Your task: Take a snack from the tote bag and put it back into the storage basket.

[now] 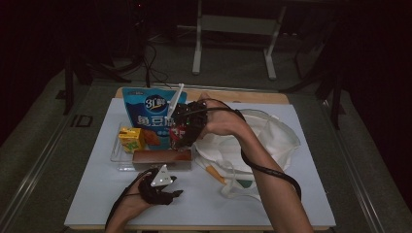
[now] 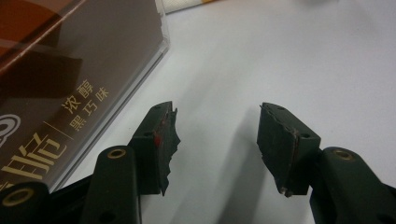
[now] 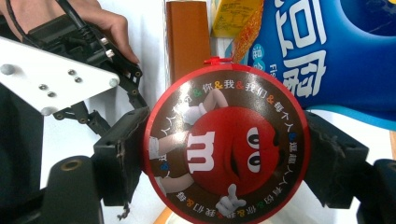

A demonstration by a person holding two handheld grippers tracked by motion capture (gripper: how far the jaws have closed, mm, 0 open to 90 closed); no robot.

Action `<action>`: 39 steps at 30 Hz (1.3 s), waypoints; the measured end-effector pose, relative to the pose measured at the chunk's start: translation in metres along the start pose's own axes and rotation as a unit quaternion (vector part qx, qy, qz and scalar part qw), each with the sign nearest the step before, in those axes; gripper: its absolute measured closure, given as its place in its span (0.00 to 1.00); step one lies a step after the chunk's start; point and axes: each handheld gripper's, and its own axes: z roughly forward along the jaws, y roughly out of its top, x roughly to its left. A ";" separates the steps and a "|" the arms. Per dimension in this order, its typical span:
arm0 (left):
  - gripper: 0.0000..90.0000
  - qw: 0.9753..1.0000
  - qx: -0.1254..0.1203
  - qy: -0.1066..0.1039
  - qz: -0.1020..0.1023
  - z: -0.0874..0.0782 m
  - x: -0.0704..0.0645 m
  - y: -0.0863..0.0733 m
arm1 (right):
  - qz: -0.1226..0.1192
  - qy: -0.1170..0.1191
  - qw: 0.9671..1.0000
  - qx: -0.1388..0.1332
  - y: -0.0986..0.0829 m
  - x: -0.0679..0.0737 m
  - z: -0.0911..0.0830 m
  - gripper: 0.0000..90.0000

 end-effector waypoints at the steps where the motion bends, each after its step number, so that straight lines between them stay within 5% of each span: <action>1: 0.51 1.000 0.000 0.000 0.000 0.000 0.000 0.000 | -0.002 -0.001 1.000 0.000 0.001 -0.002 0.002 0.27; 39: 0.51 1.000 -0.004 0.001 -0.003 -0.002 0.001 0.000 | 0.026 -0.012 0.999 0.043 -0.005 -0.026 0.042 0.27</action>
